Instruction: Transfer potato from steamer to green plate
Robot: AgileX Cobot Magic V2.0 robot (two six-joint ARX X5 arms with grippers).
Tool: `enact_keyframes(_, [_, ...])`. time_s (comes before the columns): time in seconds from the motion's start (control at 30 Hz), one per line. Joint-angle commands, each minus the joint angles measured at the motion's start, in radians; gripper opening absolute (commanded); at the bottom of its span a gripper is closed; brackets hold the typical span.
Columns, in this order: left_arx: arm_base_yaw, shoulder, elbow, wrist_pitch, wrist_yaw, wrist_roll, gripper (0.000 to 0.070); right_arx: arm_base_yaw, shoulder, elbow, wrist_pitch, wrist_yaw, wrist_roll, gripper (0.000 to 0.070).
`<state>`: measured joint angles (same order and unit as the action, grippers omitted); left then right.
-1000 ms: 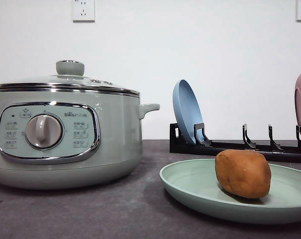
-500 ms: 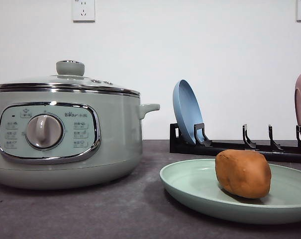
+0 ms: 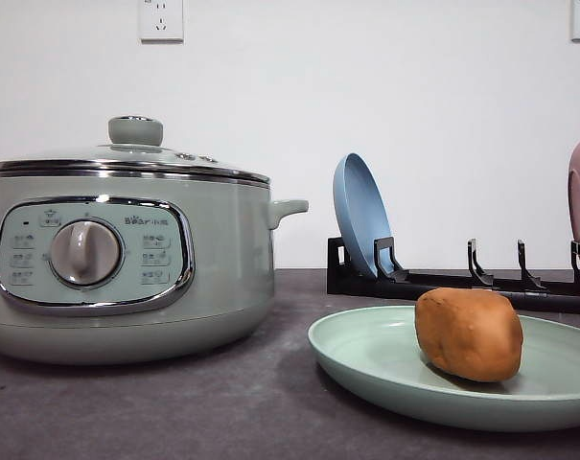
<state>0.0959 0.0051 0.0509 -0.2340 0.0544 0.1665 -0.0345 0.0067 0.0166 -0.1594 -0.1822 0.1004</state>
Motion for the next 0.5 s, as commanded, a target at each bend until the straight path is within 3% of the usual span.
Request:
enact_keyframes(0.0, [0.002, -0.002, -0.007, -0.034, 0.002, -0.003, 0.0001, -0.001, -0.003, -0.005, 0.002, 0.0, -0.007, 0.0004])
enact_keyframes(0.47, [0.002, -0.002, -0.007, -0.034, 0.002, -0.003, 0.0001, -0.001, -0.003, -0.005, 0.002, 0.0, -0.007, 0.0004])
